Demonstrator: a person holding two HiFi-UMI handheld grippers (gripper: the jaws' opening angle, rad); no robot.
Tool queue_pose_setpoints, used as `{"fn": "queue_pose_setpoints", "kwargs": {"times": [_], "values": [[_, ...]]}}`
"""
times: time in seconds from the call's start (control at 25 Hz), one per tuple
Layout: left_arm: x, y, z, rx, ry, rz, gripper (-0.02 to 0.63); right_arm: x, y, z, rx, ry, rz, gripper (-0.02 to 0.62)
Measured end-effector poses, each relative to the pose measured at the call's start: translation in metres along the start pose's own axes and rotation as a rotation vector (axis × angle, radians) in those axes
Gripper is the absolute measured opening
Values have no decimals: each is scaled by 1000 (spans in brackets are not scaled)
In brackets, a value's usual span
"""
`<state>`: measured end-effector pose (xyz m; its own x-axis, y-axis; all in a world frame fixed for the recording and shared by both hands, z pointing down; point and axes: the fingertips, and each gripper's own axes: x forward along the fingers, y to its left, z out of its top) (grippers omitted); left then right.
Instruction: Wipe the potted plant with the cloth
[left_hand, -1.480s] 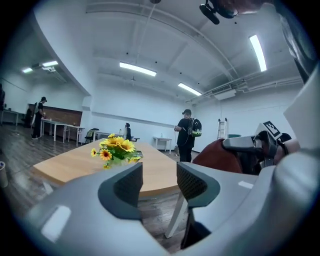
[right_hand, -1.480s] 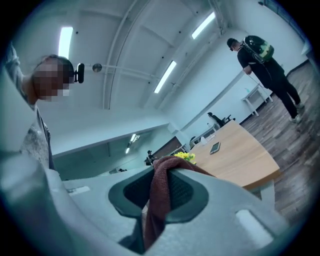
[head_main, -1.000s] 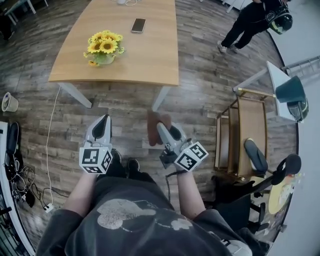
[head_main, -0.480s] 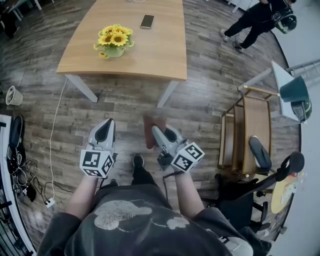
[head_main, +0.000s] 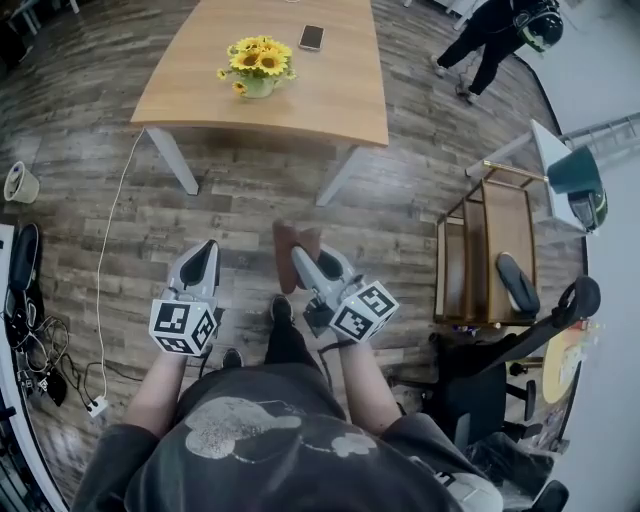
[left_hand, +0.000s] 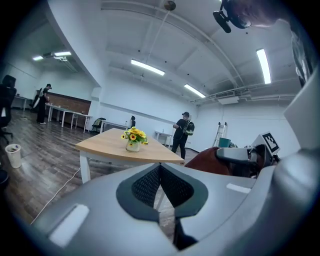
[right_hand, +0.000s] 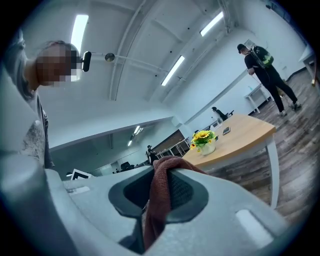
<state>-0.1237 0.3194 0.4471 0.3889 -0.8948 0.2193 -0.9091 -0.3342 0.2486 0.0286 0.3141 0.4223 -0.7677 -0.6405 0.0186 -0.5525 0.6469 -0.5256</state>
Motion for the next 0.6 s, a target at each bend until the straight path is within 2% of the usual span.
{"fn": "queue_pose_setpoints", "kwargs": {"times": [0.36, 0.6], "values": [[-63, 3, 1, 27, -25, -102, 18, -10, 66, -17, -104, -34, -61, 43], [-100, -14, 3, 32, -49, -159, 18, -29, 104, -17, -181, -46, -90, 43]]}}
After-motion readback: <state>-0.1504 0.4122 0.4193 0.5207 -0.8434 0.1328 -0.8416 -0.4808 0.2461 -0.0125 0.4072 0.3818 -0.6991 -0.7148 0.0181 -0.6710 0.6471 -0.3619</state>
